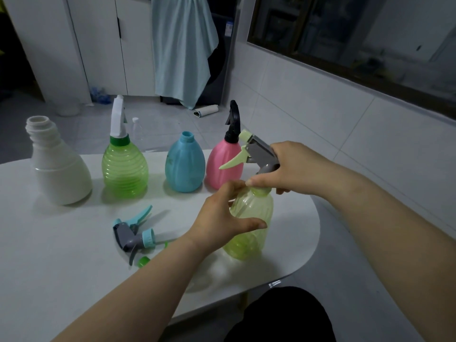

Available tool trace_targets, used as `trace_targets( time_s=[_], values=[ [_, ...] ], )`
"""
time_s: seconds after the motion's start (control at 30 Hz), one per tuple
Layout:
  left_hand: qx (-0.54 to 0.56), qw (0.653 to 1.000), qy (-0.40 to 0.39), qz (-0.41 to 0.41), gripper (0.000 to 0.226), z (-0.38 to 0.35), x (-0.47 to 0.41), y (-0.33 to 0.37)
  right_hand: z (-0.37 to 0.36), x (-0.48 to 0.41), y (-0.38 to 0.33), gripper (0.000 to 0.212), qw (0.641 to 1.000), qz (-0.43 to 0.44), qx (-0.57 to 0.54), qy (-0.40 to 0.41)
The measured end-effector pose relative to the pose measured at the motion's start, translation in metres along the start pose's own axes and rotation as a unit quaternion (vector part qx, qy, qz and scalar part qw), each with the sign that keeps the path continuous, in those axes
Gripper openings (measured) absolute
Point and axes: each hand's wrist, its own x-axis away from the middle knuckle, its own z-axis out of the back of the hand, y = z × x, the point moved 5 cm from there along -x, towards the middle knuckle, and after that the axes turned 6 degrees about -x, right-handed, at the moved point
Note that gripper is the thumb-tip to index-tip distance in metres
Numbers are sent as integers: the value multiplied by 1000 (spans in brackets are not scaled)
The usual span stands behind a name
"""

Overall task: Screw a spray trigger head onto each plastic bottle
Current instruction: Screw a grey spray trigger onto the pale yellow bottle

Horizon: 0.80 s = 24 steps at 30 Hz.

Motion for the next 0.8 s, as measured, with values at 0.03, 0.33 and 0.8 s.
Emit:
trace_targets(
  time_s=[0.03, 0.33, 0.8],
  values=[
    [0, 1000, 2, 2, 70, 0, 0, 0, 0, 0, 0, 33, 1000, -2, 9, 11],
    [-7, 1000, -1, 4, 72, 1, -1, 1, 2, 4, 2, 26, 996, 11, -50, -68],
    [-2, 1000, 3, -6, 72, 1, -2, 2, 0, 4, -2, 28, 997, 3, -45, -57]
  ],
)
